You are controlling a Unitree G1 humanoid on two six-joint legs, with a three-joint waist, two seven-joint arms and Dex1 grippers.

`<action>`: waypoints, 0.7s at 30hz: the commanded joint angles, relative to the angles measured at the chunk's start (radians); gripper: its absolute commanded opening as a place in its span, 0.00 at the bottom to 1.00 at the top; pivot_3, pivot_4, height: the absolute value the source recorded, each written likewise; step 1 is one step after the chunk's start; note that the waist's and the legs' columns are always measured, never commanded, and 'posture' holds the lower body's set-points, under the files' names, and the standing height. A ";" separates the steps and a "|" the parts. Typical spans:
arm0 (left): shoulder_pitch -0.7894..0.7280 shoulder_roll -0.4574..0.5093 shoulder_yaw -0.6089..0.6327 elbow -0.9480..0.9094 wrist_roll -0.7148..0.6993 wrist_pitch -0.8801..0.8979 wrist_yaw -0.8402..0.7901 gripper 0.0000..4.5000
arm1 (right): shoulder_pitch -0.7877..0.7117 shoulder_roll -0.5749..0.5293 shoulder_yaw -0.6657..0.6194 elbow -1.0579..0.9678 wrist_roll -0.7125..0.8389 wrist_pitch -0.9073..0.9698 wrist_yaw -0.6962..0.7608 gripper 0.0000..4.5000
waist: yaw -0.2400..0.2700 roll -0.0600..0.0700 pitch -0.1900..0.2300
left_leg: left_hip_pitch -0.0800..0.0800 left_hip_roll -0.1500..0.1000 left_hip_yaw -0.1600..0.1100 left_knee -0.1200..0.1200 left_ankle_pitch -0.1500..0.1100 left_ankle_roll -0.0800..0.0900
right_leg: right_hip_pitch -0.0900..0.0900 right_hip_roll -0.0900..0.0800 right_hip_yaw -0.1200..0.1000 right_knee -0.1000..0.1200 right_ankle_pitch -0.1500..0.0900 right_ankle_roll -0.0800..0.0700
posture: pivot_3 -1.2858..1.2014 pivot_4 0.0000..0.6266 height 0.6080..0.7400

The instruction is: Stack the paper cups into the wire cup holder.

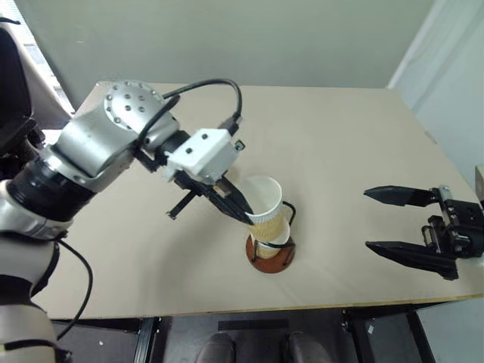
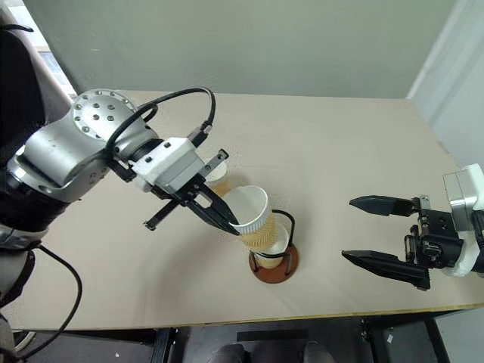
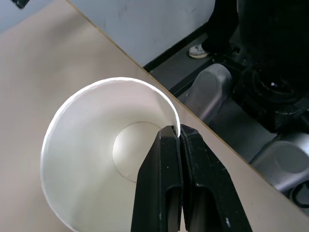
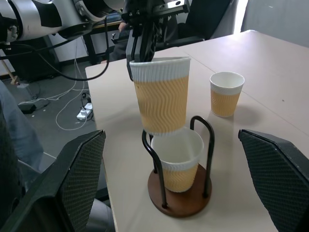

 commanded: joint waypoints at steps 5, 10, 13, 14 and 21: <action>0.004 0.003 0.011 -0.039 0.012 -0.010 -0.029 0.01 | -0.004 -0.013 -0.024 -0.018 0.011 -0.021 -0.010 1.00 | 0.000 0.000 0.000 | 0.000 0.000 0.000 0.000 0.000 0.000 | 0.000 0.000 0.000 0.000 0.000 0.000 | 0.52 0.24 1.00; -0.020 -0.019 0.048 -0.007 -0.018 0.014 -0.029 0.01 | -0.007 -0.016 -0.016 -0.015 0.006 -0.021 -0.011 1.00 | 0.001 0.000 0.000 | 0.000 0.000 0.000 0.000 0.000 0.000 | 0.000 0.000 0.000 0.000 0.000 0.000 | 0.52 0.24 1.00; -0.044 -0.024 0.076 0.011 -0.080 0.055 -0.029 0.01 | -0.010 -0.018 -0.009 -0.011 0.001 -0.022 -0.012 1.00 | 0.002 0.000 0.000 | 0.000 0.000 0.000 0.000 0.000 0.000 | 0.000 0.000 0.000 0.000 0.000 0.000 | 0.52 0.24 1.00; -0.051 -0.032 0.085 0.024 -0.087 0.061 -0.029 0.01 | -0.010 -0.017 -0.004 -0.010 -0.004 -0.023 -0.012 1.00 | 0.001 0.000 0.000 | 0.000 0.000 0.000 0.000 0.000 0.000 | 0.000 0.000 0.000 0.000 0.000 0.000 | 0.52 0.24 1.00; -0.071 -0.104 0.112 0.109 0.002 0.034 -0.029 0.01 | -0.014 -0.016 0.011 -0.012 -0.010 -0.028 -0.016 1.00 | 0.004 0.000 0.000 | 0.000 0.000 0.000 0.001 0.000 0.000 | 0.001 0.000 0.000 0.000 0.000 0.001 | 0.52 0.24 1.00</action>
